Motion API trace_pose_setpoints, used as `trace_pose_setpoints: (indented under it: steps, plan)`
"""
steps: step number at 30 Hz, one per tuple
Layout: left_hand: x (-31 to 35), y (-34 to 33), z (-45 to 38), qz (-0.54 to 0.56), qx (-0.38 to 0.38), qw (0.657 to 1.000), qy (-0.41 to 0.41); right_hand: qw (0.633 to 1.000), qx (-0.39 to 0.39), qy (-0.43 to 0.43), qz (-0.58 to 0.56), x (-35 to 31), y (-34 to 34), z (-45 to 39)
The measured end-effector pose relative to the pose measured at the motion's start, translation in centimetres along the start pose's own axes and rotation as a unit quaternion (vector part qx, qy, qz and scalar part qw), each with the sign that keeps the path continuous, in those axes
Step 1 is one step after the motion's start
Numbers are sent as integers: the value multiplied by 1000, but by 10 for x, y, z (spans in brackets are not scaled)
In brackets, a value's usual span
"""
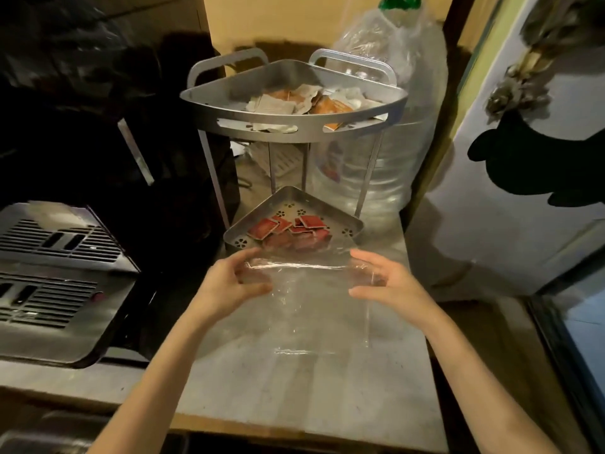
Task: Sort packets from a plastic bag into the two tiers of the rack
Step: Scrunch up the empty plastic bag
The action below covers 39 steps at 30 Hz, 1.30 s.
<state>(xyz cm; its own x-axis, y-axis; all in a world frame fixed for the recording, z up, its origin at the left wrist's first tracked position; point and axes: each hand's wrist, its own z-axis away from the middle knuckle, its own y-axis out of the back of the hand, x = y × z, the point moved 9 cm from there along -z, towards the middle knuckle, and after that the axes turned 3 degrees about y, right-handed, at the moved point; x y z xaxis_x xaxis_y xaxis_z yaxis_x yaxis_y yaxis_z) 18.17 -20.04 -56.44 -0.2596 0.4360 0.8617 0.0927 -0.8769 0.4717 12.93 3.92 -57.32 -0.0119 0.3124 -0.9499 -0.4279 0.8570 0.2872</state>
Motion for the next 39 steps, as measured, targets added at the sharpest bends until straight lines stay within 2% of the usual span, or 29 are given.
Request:
trace_pose_setpoints:
  steps: [2, 4, 7, 9, 12, 15, 17, 19, 21, 23, 25, 26, 31, 34, 39]
  plan:
    - [14, 8, 2, -113, 61, 991, -45, 998, 16, 21, 53, 0, 4, -4]
    - [32, 17, 7, -175, 135, 971, -91, 991, 69, 37, 113, -3, 11, -6]
    - [51, 16, 10, -201, 171, 954, -146, 940, 148, 76, 297, -16, 19, -4]
    - [57, 12, 7, -211, 160, 951, -163, 908, 134, 103, 383, -26, 14, -5]
    - [68, 3, 5, -242, 129, 942, -194, 889, 32, 147, 432, -36, -12, -6]
    - [81, -1, 5, -219, 104, 947, -210, 903, 0, 161, 398, -46, -27, -3]
    - [84, 10, 5, -159, 148, 956, -196, 919, 30, 142, 368, -47, -20, -5]
    - [81, 26, 11, -112, 212, 956, -170, 956, 76, 98, 265, -42, -3, -9]
    - [83, 23, 20, -126, 219, 947, -196, 984, 101, 61, 137, -34, 9, -13]
    - [90, 2, 30, -212, 187, 922, -265, 993, 94, 33, 59, -28, 9, -14]
    - [88, -24, 31, -306, 145, 893, -295, 998, 53, 18, 16, -26, -1, -14]
    - [84, -34, 29, -332, 125, 891, -284, 1000, 24, 17, -7, -26, -9, -13]
    - [59, -54, 20, -310, 63, 929, -192, 985, -59, -5, -160, -27, -33, -9]
    - [43, -62, 19, -274, 20, 950, -147, 980, -98, -14, -174, -24, -45, -6]
    - [24, -69, 26, -252, -21, 963, -91, 975, -119, -55, -178, -7, -58, -3]
